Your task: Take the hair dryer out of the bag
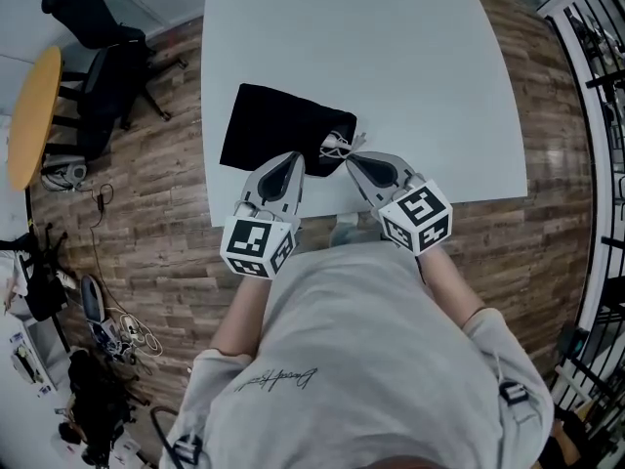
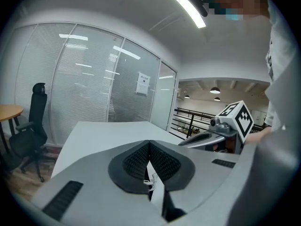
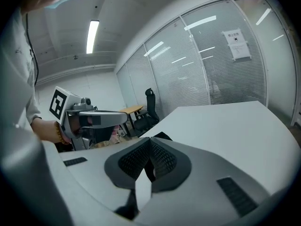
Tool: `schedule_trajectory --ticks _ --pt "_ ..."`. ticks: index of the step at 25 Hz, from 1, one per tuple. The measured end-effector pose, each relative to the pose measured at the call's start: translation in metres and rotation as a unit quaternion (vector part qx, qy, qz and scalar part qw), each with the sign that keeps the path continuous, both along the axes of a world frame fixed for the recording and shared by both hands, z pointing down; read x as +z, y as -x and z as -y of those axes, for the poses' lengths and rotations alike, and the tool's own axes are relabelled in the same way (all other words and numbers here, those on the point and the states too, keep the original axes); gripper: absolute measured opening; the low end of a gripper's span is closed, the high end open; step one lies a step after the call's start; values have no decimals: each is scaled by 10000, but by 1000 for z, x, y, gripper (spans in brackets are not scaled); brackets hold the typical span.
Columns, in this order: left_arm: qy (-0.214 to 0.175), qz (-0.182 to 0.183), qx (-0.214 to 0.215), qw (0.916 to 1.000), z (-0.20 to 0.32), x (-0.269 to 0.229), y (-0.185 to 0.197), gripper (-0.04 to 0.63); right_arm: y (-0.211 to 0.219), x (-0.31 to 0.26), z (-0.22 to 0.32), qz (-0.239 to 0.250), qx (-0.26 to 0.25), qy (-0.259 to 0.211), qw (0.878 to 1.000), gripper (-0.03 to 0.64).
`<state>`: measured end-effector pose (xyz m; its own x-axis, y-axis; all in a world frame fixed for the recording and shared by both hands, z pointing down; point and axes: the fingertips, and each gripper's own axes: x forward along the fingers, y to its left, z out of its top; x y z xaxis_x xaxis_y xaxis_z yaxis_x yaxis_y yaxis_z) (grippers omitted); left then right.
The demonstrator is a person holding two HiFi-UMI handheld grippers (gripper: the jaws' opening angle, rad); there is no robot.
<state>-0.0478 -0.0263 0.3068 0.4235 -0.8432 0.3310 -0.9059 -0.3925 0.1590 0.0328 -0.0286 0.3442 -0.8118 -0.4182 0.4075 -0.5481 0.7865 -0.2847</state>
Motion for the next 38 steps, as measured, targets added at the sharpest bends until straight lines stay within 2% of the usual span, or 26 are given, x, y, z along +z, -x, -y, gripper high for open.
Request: schedule_trajectory --ticks 7,16,24,32,38 --pt "-123 267 269 9992 9 -4 9 12 5 2 11 -32 165 80 9998 25" --pt "-61 195 772 9968 27 -5 11 12 6 -2 18 -140 435 55 9989 25" --pt "89 333 1002 9944 26 11 9 12 -3 7 21 -306 562 71 9979 25" --pt "354 478 1197 9910 28 41 19 12 -3 38 26 -495 596 322 9965 25" --pt "423 895 1557 9828 30 58 14 12 -5 50 27 -628 541 301 9961 25"
